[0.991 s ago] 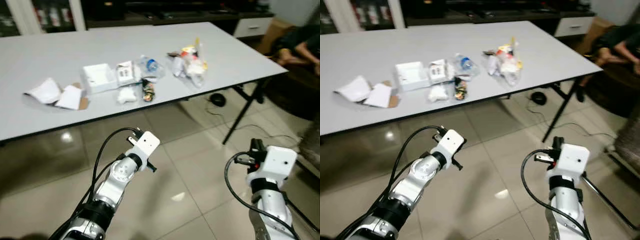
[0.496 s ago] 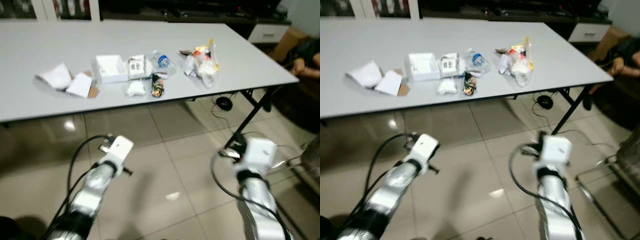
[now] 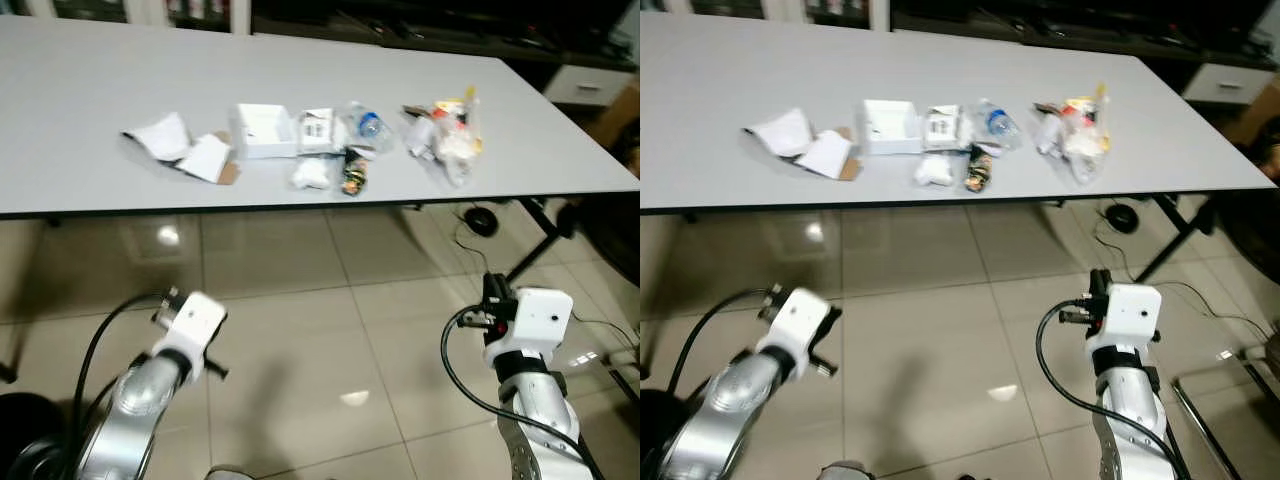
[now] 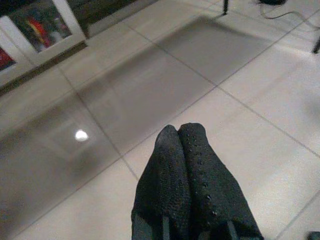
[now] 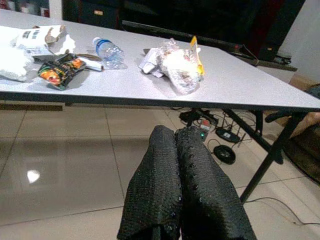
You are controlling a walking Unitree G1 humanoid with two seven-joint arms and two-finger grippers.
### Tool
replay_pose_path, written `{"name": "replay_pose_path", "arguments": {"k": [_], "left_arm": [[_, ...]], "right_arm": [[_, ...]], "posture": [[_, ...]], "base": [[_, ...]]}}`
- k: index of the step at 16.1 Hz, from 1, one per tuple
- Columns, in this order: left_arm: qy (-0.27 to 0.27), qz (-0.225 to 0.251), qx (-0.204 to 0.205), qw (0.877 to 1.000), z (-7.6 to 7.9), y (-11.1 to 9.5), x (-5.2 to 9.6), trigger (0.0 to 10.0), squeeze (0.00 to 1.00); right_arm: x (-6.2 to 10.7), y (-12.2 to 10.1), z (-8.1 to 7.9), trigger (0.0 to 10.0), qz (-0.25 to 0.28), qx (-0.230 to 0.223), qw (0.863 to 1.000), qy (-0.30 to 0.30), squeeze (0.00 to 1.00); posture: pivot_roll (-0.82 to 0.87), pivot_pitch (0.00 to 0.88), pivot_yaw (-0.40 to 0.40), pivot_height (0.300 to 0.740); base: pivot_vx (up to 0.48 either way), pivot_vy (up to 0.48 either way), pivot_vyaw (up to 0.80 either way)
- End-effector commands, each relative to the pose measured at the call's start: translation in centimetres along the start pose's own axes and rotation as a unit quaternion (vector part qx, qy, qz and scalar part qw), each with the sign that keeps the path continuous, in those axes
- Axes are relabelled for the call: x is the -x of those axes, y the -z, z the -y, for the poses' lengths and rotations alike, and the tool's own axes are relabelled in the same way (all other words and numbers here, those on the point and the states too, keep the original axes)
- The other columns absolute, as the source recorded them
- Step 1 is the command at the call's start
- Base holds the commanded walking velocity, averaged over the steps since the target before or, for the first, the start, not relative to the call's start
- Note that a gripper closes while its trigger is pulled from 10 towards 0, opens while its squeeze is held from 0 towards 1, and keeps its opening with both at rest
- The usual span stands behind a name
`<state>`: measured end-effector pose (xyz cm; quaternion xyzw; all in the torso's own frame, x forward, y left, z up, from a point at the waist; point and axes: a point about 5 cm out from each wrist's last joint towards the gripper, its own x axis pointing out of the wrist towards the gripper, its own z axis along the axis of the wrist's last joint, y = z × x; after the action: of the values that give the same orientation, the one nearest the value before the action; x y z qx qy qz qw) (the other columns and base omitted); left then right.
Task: Picking trash to rubbish bin
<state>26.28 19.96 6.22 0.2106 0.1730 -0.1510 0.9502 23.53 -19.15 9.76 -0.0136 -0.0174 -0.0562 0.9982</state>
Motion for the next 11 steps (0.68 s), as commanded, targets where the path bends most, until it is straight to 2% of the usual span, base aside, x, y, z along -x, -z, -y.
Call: {"name": "replay_pose_path", "arguments": {"k": [1,2,4,5,8,9,11], "left_arm": [[0.011,0.009,-0.003,1.0,0.8,-0.7,-0.8,10.0,0.0],[0.021,0.022,-0.006,1.0,1.3,-1.9,-1.4,10.0,0.0],[0.037,0.034,-0.009,0.999,1.8,-2.7,-1.9,10.0,0.0],[0.042,0.037,-0.012,0.998,2.0,-2.8,-2.0,10.0,0.0],[0.074,0.045,-0.034,0.996,2.8,-2.7,-3.6,10.0,0.0],[0.092,0.066,-0.056,0.992,3.3,-3.4,-4.3,10.0,0.0],[0.089,0.056,-0.062,0.992,3.7,-3.0,-5.3,10.0,0.0]], "right_arm": [[0.2,-0.6,0.8,10.0,0.013,-0.005,1.0,0.024,0.0],[0.6,-1.0,0.6,10.0,0.02,-0.012,0.999,0.037,0.0],[1.4,-1.1,0.7,10.0,0.024,-0.017,0.998,0.054,0.0],[1.5,-1.0,0.8,10.0,0.022,-0.018,0.998,0.06,0.0],[2.2,-0.9,0.9,10.0,0.027,-0.027,0.995,0.095,0.0],[2.3,-1.2,0.4,10.0,0.036,-0.034,0.993,0.103,0.0],[2.6,-1.0,0.4,10.0,0.037,-0.04,0.992,0.117,0.0]], "posture": [[0.34,0.084,-0.146,0.74],[0.33,0.082,-0.132,0.74],[0.29,0.074,-0.104,0.74],[0.28,0.071,-0.088,0.74],[0.24,0.06,-0.029,0.74],[0.22,0.055,-0.007,0.74],[0.21,0.046,0.021,0.74]], "base": [[0.0,0.0,0.0],[0.0,0.0,0.0],[0.0,0.0,0.0],[0.0,0.0,0.0],[0.0,0.0,0.0],[0.0,0.0,0.0],[0.0,0.0,0.0]]}}
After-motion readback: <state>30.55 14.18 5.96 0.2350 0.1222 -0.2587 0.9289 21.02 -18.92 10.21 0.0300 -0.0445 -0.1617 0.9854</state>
